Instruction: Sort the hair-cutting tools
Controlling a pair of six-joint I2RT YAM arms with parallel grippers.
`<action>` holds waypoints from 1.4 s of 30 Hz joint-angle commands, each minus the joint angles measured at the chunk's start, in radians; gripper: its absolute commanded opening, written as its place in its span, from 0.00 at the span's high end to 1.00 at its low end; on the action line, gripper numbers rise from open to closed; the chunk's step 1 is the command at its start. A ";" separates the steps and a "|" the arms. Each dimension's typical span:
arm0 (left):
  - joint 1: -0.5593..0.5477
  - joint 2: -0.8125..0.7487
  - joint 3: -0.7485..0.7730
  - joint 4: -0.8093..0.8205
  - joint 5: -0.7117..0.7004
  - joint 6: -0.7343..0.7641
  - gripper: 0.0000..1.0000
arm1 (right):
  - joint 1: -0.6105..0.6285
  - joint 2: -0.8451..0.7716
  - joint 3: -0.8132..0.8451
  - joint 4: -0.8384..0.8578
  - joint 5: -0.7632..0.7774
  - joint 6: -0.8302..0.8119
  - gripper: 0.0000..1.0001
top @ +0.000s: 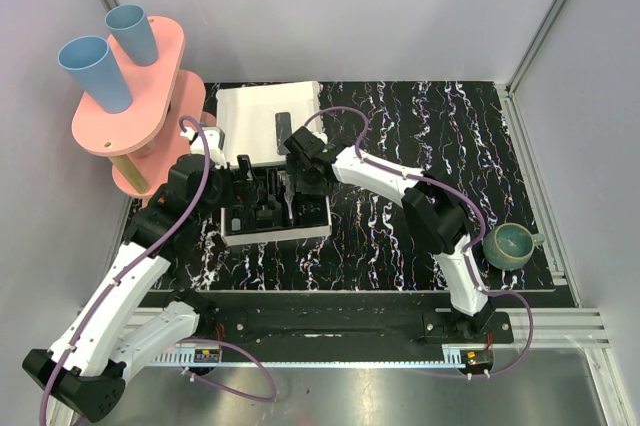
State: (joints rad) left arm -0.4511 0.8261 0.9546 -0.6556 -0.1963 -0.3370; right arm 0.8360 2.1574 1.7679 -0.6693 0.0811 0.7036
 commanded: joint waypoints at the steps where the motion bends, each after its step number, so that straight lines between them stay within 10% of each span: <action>1: 0.003 -0.019 -0.008 0.033 -0.025 0.000 0.01 | 0.000 -0.016 0.039 -0.055 0.066 -0.021 0.21; 17: 0.005 -0.021 -0.010 0.034 -0.025 -0.002 0.01 | 0.009 -0.114 0.027 -0.053 0.152 -0.065 0.22; 42: 0.005 -0.021 -0.011 0.030 -0.032 0.000 0.01 | 0.074 -0.042 0.047 0.036 0.207 -0.180 0.50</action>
State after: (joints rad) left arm -0.4511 0.8238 0.9451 -0.6571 -0.2070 -0.3370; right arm 0.9024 2.0960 1.7748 -0.6621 0.2314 0.5526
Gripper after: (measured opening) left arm 0.988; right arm 0.505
